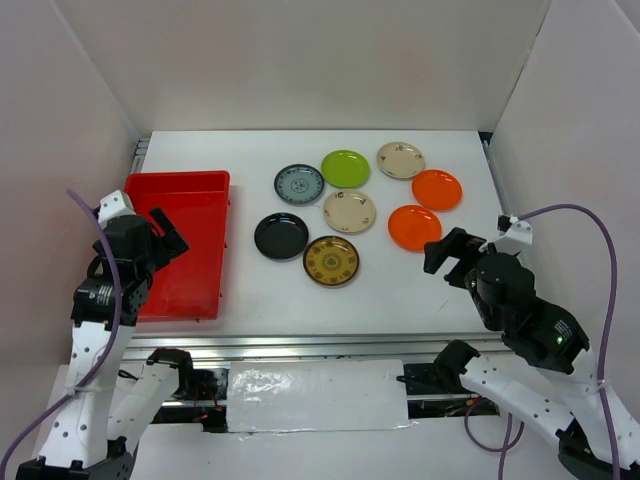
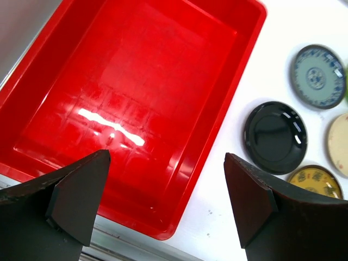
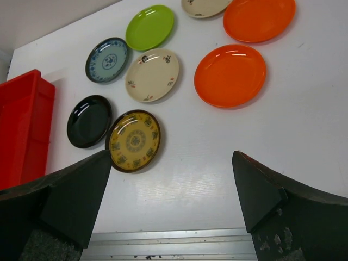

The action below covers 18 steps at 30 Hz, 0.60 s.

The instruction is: Place the plates into the plastic bin on the countertop

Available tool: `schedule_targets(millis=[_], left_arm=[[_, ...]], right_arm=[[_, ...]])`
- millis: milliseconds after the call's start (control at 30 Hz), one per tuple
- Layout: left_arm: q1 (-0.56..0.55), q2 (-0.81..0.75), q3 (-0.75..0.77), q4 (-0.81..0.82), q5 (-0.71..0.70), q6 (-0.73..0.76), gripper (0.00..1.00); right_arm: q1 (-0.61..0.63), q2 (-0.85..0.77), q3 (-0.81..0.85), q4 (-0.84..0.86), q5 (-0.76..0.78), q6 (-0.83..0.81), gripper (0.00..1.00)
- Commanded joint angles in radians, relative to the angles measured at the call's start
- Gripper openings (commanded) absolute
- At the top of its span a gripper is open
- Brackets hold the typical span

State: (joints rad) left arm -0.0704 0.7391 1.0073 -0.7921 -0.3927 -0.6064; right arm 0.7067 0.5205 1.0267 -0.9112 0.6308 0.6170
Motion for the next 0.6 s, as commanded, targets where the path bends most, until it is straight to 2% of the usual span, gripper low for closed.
schedule_targets(millis=[0,200,367,467,500,567], left_arm=[[0.003,-0.053,-0.004,0.036,0.003,0.007,0.99],[-0.003,-0.076,-0.012,0.053,0.025,0.022,0.99],[-0.009,-0.066,-0.019,0.065,0.055,0.039,0.99],[-0.009,-0.057,-0.019,0.067,0.068,0.043,0.99],[-0.011,-0.055,-0.021,0.068,0.072,0.045,0.99],[-0.011,-0.052,-0.021,0.071,0.084,0.048,0.99]], right_arm=[[-0.009,0.015,0.019,-0.032,-0.003,0.021,1.00],[-0.033,0.021,-0.017,0.038,-0.100,0.007,1.00],[-0.137,0.095,-0.080,0.096,-0.229,0.027,1.00],[-0.229,0.108,-0.207,0.240,-0.434,0.065,1.00],[-0.254,0.136,-0.243,0.282,-0.556,0.087,1.00],[-0.303,0.176,-0.363,0.424,-0.621,0.159,1.00]])
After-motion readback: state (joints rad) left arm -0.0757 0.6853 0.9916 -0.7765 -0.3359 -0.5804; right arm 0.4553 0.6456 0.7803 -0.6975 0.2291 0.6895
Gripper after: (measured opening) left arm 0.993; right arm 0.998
